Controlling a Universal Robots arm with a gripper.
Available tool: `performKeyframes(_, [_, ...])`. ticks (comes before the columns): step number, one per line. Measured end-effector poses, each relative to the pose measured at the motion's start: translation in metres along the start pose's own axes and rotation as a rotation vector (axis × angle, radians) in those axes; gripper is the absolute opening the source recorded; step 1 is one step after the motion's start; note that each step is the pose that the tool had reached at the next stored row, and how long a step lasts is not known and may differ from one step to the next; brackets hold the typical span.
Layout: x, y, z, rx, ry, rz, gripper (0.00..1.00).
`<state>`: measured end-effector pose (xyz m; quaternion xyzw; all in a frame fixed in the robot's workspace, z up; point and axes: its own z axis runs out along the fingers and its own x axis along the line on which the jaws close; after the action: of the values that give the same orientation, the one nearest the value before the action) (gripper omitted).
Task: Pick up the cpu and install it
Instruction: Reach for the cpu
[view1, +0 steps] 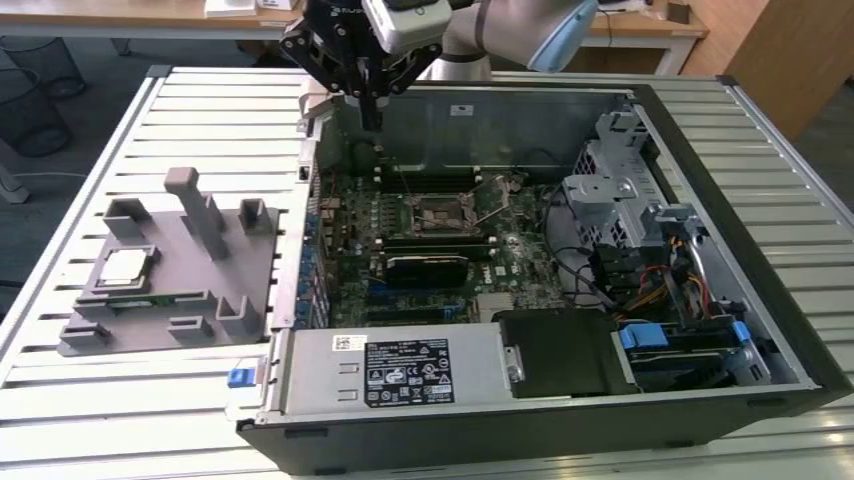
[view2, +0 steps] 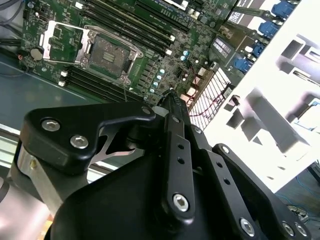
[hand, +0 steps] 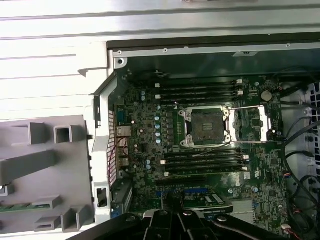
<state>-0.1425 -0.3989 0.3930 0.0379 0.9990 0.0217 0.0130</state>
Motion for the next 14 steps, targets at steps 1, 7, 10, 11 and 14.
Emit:
performKeyframes(1, [0.001,-0.0001,0.0,0.0,0.0,0.0,0.11])
performKeyframes(7, [0.0063,-0.0005,0.0003,0.0,0.0,0.0,0.11])
performKeyframes(10, [0.0086,-0.0007,0.0005,-0.0001,-0.0001,0.0,0.11])
performKeyframes(11, [0.0094,-0.0007,0.0005,0.0,0.0,0.0,0.11])
performKeyframes(14, [0.012,-0.0009,0.0006,-0.0001,-0.0001,0.0,0.11])
